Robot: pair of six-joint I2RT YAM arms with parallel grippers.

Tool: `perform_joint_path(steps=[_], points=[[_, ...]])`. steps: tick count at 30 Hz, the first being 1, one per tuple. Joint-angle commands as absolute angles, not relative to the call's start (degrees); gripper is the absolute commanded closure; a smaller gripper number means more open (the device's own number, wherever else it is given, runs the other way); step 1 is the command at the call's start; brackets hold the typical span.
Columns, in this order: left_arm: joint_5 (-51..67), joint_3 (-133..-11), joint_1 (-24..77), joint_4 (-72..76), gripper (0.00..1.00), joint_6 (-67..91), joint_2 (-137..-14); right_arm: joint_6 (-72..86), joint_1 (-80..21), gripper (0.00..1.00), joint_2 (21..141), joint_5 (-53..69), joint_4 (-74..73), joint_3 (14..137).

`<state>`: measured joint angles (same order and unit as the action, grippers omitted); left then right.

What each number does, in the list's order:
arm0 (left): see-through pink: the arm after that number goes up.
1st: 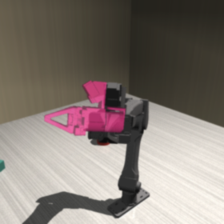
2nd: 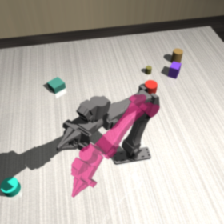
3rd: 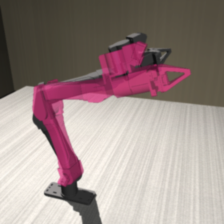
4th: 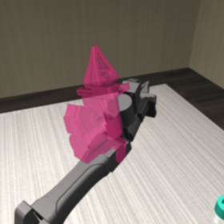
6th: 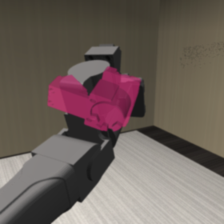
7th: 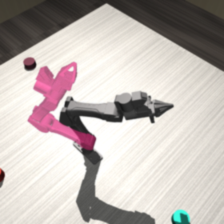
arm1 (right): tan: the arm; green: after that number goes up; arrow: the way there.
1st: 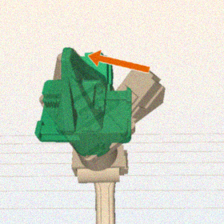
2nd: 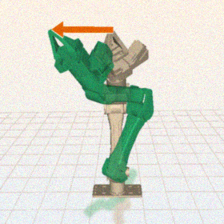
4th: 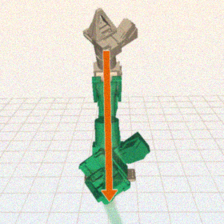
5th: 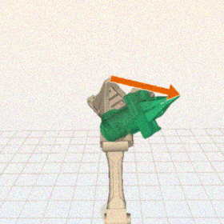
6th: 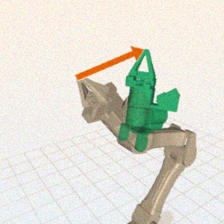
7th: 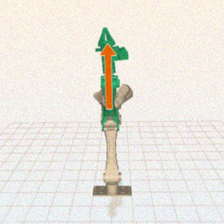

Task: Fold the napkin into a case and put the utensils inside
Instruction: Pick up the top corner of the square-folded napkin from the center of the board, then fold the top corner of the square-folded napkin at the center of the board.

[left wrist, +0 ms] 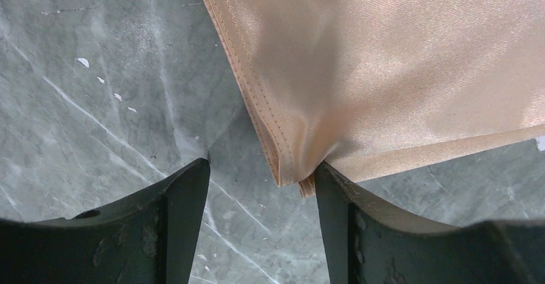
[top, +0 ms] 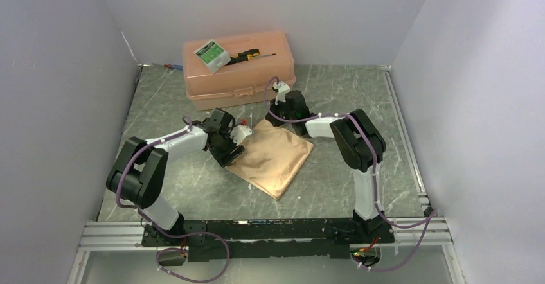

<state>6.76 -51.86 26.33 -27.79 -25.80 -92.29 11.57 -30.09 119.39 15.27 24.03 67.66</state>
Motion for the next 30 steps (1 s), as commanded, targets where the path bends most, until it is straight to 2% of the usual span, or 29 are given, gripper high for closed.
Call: perform_joint_path(steps=[1,9,15,21,30], points=[[3.02,-50.68,26.37,-25.66,0.34,-26.78,-92.97,10.2,-30.04,1.0,114.21,14.9,27.08,66.32],[2.9,-51.02,26.37,-26.09,0.35,-26.75,-92.86,10.64,-30.11,1.0,108.48,16.25,27.57,60.92],[3.11,-51.48,26.36,-26.45,0.35,-26.64,-92.46,13.61,-31.04,1.0,100.14,17.51,29.38,51.51],[3.72,-52.06,26.37,-27.1,0.34,-26.44,-92.06,16.76,-34.22,1.0,89.75,16.39,29.45,39.49],[4.51,-52.77,26.37,-28.09,0.34,-26.05,-90.92,18.42,-40.66,1.0,79.04,12.44,23.56,29.98]])
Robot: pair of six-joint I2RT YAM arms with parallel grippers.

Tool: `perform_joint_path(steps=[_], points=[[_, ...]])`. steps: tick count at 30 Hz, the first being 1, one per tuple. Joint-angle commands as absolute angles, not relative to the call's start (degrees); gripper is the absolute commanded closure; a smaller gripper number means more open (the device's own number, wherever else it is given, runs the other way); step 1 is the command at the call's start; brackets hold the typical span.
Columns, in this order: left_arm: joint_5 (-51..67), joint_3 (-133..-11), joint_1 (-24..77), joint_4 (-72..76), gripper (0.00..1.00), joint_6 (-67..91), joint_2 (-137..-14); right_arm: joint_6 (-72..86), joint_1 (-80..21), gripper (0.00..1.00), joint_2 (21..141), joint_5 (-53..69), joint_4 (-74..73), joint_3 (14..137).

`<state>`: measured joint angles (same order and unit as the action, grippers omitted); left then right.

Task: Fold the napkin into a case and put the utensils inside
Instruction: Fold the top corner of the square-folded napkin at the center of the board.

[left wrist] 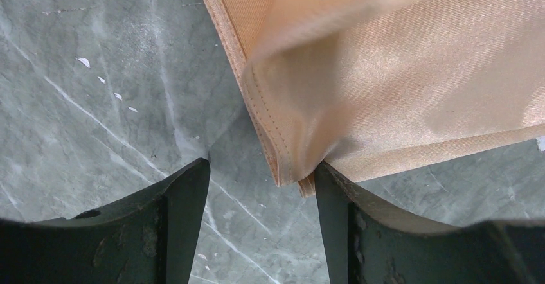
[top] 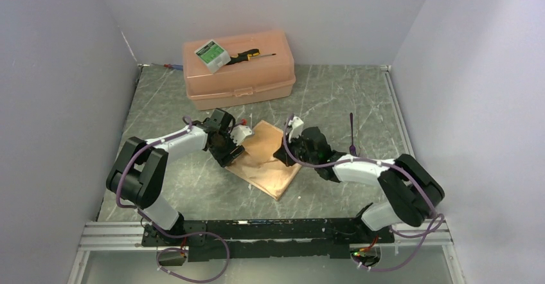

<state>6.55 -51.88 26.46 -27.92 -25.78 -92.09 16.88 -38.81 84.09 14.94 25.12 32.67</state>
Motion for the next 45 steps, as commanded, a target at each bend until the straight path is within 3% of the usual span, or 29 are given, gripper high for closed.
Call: perform_joint_path(steps=[1,11,15,31,38,45], points=[[4.53,-52.82,26.43,-28.19,0.34,-26.07,-90.88,18.64,-41.07,1.0,77.59,12.06,22.96,29.14],[4.48,-52.99,26.46,-28.83,0.33,-25.89,-90.15,19.51,-43.73,1.0,70.21,12.53,15.28,25.48],[4.19,-53.17,26.44,-28.86,0.25,-24.95,-89.53,19.79,-45.41,1.0,68.5,10.48,12.15,24.53],[5.02,-53.56,28.03,-31.09,0.29,-24.29,-88.67,21.97,-53.01,1.0,64.23,7.55,9.66,23.36],[7.73,-56.25,28.04,-41.24,0.22,-28.51,-83.63,22.78,-53.43,1.0,64.95,8.29,9.36,21.34],[14.39,-62.51,28.03,-55.44,0.17,-33.18,-81.56,23.17,-54.02,0.61,63.22,7.83,7.35,20.85]])
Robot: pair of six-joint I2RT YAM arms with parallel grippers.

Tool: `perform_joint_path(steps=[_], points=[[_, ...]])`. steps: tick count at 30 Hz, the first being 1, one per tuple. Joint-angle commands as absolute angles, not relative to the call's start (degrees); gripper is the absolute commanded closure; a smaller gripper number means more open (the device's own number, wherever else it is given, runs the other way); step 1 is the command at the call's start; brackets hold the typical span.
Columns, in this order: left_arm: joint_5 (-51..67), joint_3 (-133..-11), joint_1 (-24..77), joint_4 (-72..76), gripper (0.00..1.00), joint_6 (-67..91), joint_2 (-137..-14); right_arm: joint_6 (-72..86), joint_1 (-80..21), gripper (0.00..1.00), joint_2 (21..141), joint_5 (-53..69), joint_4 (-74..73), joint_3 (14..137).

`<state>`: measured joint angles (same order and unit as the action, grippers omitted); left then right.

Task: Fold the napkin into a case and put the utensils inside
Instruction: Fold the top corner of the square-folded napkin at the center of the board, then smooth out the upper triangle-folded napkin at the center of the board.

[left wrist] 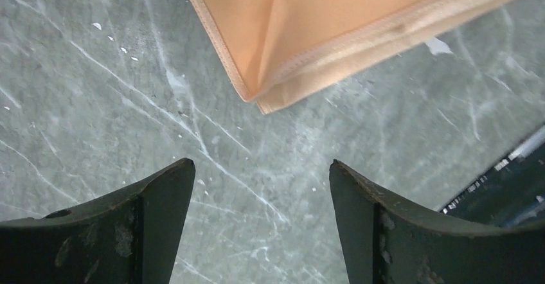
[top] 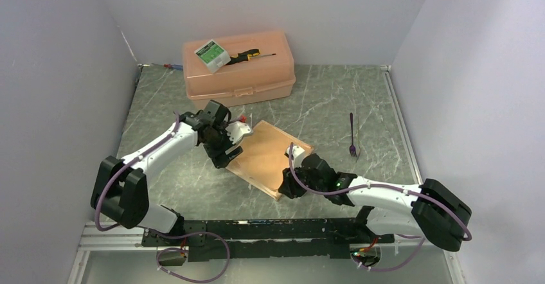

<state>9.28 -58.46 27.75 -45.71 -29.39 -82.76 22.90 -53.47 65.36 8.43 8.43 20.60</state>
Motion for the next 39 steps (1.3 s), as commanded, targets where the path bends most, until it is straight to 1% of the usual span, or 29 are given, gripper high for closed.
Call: perform_joint_path(steps=[1,3,7,11,13,15,17,19,20,23,32,39], points=[[15.18,-63.49,28.04,-56.68,0.17,-33.92,-81.78,23.2,-54.03,0.58,62.71,7.71,6.85,21.1],[15.95,-65.36,27.95,-57.69,0.18,-34.2,-82.42,23.39,-53.99,0.54,61.12,6.92,5.15,21.87],[17.63,-69.15,27.89,-59.62,0.19,-34.67,-84.1,23.56,-54.01,0.54,56.43,6.97,2.4,22.92],[17.78,-70.21,27.86,-56.86,0.21,-32.35,-85.66,23.84,-53.93,0.58,54.02,5.62,1.16,24.03],[15.65,-69.8,27.84,-52.92,0.23,-29.64,-87.09,24.23,-53.82,0.64,54.95,4.04,3.94,23.72],[14.06,-69.58,27.88,-49.19,0.26,-27.3,-88.92,25.27,-53.84,0.72,58.16,3.24,7.68,23.48],[12.83,-68.76,27.92,-45.6,0.27,-25.53,-90.47,26.12,-53.87,0.83,62.58,3.19,10.7,23.69],[11.72,-67.74,27.9,-42.48,0.28,-24.44,-91.79,27.06,-53.93,0.97,66.47,4.19,13.11,23.83],[11.21,-67.33,27.95,-40.99,0.28,-24.02,-92.37,27.54,-54.02,1.0,67.96,4.62,13.77,23.82],[10.37,-66.57,27.95,-39.44,0.28,-23.61,-93.31,28.29,-54.27,1.0,69.75,5.75,14.05,23.1],[9.89,-65.17,28.19,-36.34,0.28,-23.34,-94.38,27.72,-54.8,1.0,65.64,4.52,10.48,19.71],[7.1,-62.32,28.89,-31.21,0.28,-23.69,-97.08,27.75,-54.9,1.0,68.45,6.5,11.39,19.77]])
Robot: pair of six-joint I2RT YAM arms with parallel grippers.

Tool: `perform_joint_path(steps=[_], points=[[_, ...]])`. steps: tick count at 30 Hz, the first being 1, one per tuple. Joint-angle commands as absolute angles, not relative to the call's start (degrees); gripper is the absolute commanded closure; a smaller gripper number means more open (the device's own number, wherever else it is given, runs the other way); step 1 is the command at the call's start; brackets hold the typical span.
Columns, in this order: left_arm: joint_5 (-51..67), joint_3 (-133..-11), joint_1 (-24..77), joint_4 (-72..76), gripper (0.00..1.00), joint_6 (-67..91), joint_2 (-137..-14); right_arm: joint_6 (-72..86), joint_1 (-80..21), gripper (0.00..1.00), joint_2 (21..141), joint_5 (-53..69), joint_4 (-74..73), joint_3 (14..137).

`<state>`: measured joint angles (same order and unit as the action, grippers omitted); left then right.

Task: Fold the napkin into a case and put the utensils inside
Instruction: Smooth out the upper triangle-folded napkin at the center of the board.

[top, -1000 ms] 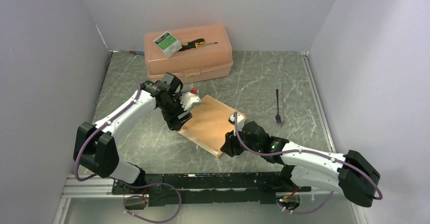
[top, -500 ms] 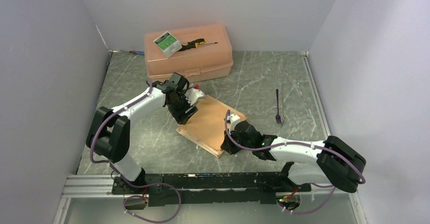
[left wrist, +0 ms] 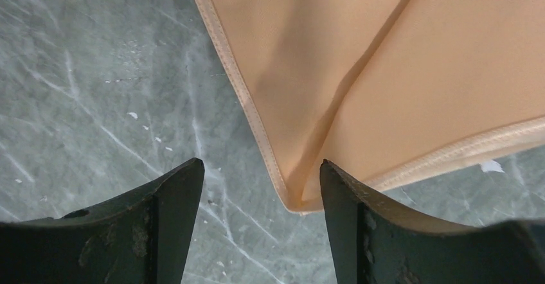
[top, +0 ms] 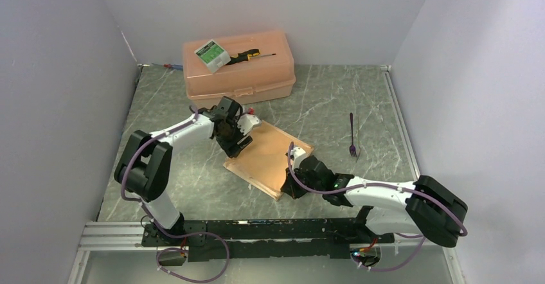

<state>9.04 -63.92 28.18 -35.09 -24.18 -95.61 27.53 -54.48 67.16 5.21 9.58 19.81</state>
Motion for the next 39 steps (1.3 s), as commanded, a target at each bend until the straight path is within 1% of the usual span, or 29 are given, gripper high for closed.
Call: perform_joint_path(steps=[1,6,11,13,16,19,25,31,35,37,39], points=[[6.7,-61.68,28.98,-30.75,0.28,-24.07,-97.14,27.74,-54.93,1.0,68.79,6.61,11.14,19.85],[4.41,-57.67,29.42,-27.7,0.28,-25.76,-95.69,27.08,-54.91,1.0,66.8,6.22,7.42,20.51],[0.17,-52.82,31.1,-23.66,0.28,-28.41,-93.98,26.81,-54.72,1.0,57.9,4.09,0.44,24.84],[0.09,-51.21,31.87,-21.76,0.28,-29.27,-93.53,26.42,-54.4,1.0,56.29,2.54,-1.55,26.84],[-3.03,-50.24,32.8,-20.22,0.28,-29.96,-93.51,27.0,-53.0,1.0,56.62,2.89,-0.86,28.73],[-3.93,-50.35,33.05,-20.27,0.28,-29.9,-93.07,28.96,-52.38,1.0,59.87,5.47,4.47,28.63],[-0.67,-55.3,32.54,-26.88,0.25,-26.24,-90.57,32.07,-52.37,1.0,71.07,9.5,15.05,25.84],[6.18,-61.57,30.03,-34.5,0.24,-23.66,-87.16,32.97,-52.32,1.0,75.33,10.01,17.22,22.41],[10.55,-62.55,30.01,-35.67,0.23,-21.92,-86.28,32.64,-51.58,1.0,73.2,10.78,15.96,23.04],[12.12,-61.58,30.14,-34.35,0.24,-21.12,-86.6,32.52,-49.24,1.0,69.68,11.92,14.1,24.43],[12.62,-59.98,30.45,-32.47,0.24,-21.03,-86.96,34.46,-44.44,1.0,64.57,13.37,14.21,24.57]])
